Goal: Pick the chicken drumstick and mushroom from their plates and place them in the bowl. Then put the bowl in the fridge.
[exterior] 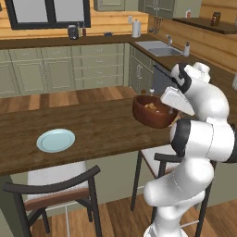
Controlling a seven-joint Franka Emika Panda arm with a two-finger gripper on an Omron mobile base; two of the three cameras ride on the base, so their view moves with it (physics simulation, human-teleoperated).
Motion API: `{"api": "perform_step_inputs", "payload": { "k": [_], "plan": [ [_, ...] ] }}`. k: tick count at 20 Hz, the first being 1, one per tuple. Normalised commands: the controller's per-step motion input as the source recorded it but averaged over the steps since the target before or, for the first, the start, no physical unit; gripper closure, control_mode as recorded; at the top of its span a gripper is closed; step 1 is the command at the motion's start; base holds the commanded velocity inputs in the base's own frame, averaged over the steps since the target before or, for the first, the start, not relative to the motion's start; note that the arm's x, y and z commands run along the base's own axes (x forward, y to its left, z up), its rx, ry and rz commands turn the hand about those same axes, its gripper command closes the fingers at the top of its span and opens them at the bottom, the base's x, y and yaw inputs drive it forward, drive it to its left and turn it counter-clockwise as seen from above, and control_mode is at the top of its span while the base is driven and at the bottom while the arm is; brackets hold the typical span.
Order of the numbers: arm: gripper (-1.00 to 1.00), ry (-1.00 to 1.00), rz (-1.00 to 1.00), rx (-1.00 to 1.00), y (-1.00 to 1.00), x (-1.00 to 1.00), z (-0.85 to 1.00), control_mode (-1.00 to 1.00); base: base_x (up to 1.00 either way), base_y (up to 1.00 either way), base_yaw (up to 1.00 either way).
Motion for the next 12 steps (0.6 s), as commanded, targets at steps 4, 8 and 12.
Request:
{"api": "perform_step_inputs", "payload": {
  "k": [4, 8, 12],
  "plan": [
    [1.0, 0.0, 0.0, 0.0, 0.13, -1.0, 0.18, -1.0, 0.0, 0.0, 0.0],
    [1.0, -0.01, 0.0, -0.05, 0.31, -0.97, 0.0, -1.0, 0.0, 0.0, 0.0],
    [1.0, -0.01, 0.0, -0.06, 0.38, -0.7, 0.03, -1.0, 0.0, 0.0, 0.0]
  ]
}}
